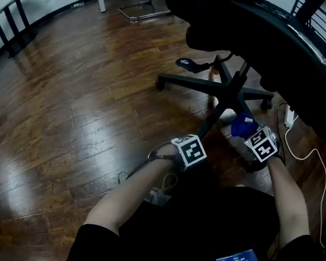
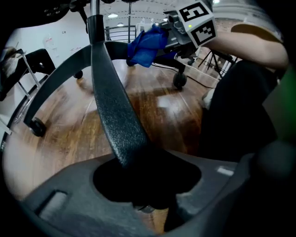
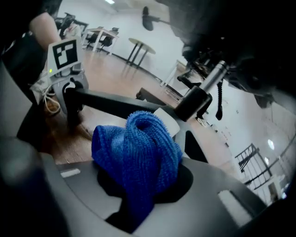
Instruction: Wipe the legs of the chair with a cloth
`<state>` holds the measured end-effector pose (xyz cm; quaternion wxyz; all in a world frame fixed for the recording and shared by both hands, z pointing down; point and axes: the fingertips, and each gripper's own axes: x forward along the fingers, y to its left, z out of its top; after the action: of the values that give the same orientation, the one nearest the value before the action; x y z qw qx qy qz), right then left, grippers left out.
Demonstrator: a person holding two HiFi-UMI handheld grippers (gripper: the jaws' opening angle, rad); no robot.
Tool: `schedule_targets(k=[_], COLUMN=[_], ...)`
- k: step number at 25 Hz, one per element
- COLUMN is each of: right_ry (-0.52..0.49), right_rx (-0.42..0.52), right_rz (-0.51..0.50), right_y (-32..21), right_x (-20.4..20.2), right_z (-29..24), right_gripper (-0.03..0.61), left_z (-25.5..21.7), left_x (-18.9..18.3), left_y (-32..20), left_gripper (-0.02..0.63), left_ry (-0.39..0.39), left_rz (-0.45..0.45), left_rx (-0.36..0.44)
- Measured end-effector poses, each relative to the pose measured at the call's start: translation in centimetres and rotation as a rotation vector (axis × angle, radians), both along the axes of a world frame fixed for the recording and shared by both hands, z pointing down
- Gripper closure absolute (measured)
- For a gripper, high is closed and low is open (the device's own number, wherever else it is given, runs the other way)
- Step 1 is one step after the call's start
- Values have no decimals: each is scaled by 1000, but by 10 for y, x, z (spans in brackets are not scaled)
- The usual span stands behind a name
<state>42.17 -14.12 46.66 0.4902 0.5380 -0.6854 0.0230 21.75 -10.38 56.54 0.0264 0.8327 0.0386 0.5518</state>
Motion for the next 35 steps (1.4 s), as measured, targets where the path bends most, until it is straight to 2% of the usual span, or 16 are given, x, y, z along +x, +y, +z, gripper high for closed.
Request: schedule_targets(k=[3, 5, 9, 12, 14, 16, 18, 21, 24, 27, 29, 33, 35], right_ry=[-184, -226, -224, -265, -264, -275, -300, -226, -249, -286, -278, -245, -203], right_rx=[65, 77, 84, 72, 35, 0, -25, -51, -25, 41, 82, 174, 211], right_rz=[69, 21, -106, -145, -194, -240, -299, -357, -304, -219, -170, -36, 14], right_y=[20, 28, 25, 38, 48, 55, 60, 57, 42, 22, 2, -54, -79], right_x=[-8, -33, -86, -112, -127, -146, -176, -204, -197, -175, -156, -102, -73], right_z=[-14, -18, -35, -37, -27, -16, -7, 12, 20, 11, 2, -22, -34], right_gripper=[497, 497, 497, 497, 497, 497, 497, 495, 495, 495, 494, 494, 494], left_z=[-2, -1, -8, -19, -28, -31, -33, -45, -38, 2, 24, 23, 21], left_x=[-1, 10, 46, 46, 34, 15, -7, -33, -40, -55, -69, -69, -66], left_y=[22, 40, 76, 88, 81, 64, 49, 39, 39, 23, 10, 6, 7], left_gripper=[440, 419, 393, 364, 294, 268, 268, 268, 268, 270, 270, 268, 268], left_ry=[-39, -18, 154, 269, 313, 303, 275, 268, 264, 147, 76, 127, 126], left_rz=[38, 100, 171, 288, 378, 422, 425, 398, 385, 387, 390, 379, 379], left_rx=[-75, -103, -212, -250, -202, -111, -44, -8, 32, 59, 47, 17, 19])
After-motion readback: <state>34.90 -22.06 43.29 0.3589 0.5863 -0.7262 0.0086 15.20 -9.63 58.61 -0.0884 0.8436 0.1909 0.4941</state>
